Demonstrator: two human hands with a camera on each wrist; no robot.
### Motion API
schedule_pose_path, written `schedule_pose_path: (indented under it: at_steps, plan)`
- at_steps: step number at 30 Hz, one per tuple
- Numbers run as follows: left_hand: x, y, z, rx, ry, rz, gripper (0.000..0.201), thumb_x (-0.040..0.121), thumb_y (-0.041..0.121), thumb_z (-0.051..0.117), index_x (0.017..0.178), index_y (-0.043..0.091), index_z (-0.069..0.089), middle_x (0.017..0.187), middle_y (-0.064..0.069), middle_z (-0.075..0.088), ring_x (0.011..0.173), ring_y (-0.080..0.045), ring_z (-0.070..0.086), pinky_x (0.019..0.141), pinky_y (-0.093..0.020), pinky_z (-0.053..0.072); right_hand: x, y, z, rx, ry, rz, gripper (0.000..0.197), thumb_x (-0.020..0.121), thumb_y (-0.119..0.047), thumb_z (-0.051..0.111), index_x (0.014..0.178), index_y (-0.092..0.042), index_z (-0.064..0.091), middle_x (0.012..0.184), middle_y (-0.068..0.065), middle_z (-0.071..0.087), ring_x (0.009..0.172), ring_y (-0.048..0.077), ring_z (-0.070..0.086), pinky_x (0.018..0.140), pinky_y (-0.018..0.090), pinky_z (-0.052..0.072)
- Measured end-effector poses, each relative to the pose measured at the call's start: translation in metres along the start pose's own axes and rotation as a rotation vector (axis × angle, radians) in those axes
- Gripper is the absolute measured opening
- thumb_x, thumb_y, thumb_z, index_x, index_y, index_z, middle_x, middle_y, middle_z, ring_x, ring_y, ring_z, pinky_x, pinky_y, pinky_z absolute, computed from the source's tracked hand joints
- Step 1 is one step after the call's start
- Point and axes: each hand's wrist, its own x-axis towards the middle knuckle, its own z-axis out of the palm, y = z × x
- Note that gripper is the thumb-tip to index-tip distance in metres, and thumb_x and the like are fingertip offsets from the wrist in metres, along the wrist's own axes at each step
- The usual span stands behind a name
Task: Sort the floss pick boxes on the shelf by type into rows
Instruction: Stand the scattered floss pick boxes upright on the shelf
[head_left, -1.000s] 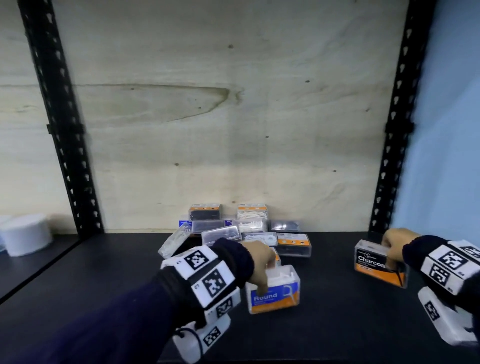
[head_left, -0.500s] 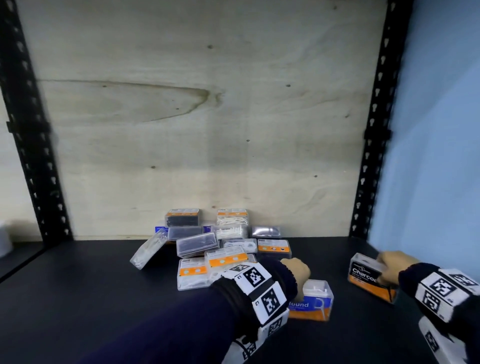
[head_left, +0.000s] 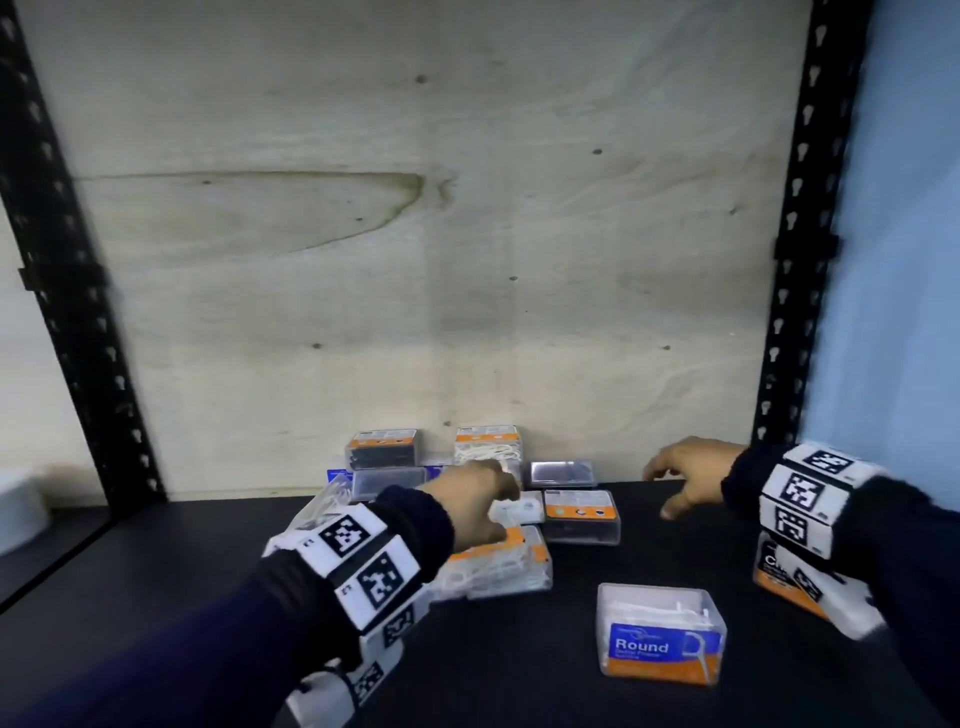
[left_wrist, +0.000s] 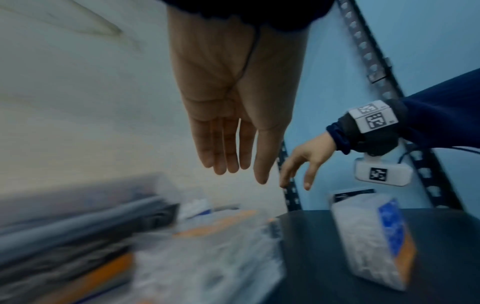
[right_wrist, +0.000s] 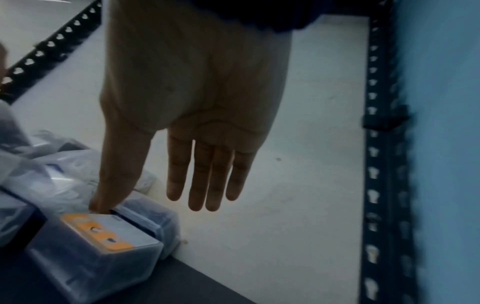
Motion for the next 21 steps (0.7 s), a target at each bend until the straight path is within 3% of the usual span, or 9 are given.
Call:
schedule_pose_path:
  at_steps: [4,9,14,19,21]
  plan:
    - [-0.005,-0.045,-0.009,0.038,0.033,-0.171,0.045,0.088,0.018,0.056,0.132,0.014,0.047,0.137,-0.005,0.044,0.123,-0.023,0.048,0.096,-0.027,0.039,0.026,-0.020,0.007,-0.067,-0.087,-0.044,0.062,0.082,-0.034,0.066,0.136,-0.012,0.046,0.137,0.008,0.053,0.125,0.024,0.050,0.101,0.029,0.040]
    - [-0.009,-0.080,-0.006,0.095,-0.116,-0.277,0.070,0.081,0.029,0.069,0.140,0.013,0.037,0.143,-0.005,0.039,0.129,-0.022,0.042,0.101,-0.026,0.037,0.053,-0.026,0.019,-0.034,-0.172,-0.061,0.056,0.076,-0.035,0.071,0.126,-0.015,0.056,0.129,0.005,0.061,0.118,0.022,0.056,0.098,0.027,0.042]
    - [-0.007,-0.088,-0.002,0.072,-0.216,-0.240,0.065,0.075,0.033,0.074,0.130,0.012,0.045,0.135,-0.003,0.048,0.114,-0.019,0.049,0.085,-0.025,0.038,0.069,-0.032,0.029,-0.102,-0.151,-0.065,0.059,0.077,-0.043,0.070,0.119,-0.003,0.057,0.123,0.013,0.063,0.111,0.028,0.060,0.082,0.028,0.045]
    - [-0.005,-0.087,0.005,0.135,-0.276,-0.201,0.070,0.074,0.031,0.075,0.131,0.009,0.041,0.134,-0.006,0.045,0.120,-0.022,0.047,0.096,-0.030,0.041,0.077,-0.035,0.031,-0.094,-0.094,-0.054,0.068,0.075,-0.036,0.073,0.130,-0.006,0.045,0.131,0.011,0.055,0.119,0.026,0.053,0.099,0.030,0.043]
    - [-0.004,-0.087,0.006,0.151,-0.263,-0.195,0.066,0.077,0.029,0.073,0.132,0.009,0.041,0.134,-0.007,0.044,0.121,-0.022,0.047,0.096,-0.029,0.041,0.078,-0.036,0.030,-0.113,-0.105,-0.070,0.063,0.075,-0.031,0.074,0.126,-0.009,0.044,0.127,0.008,0.053,0.116,0.024,0.052,0.096,0.029,0.042]
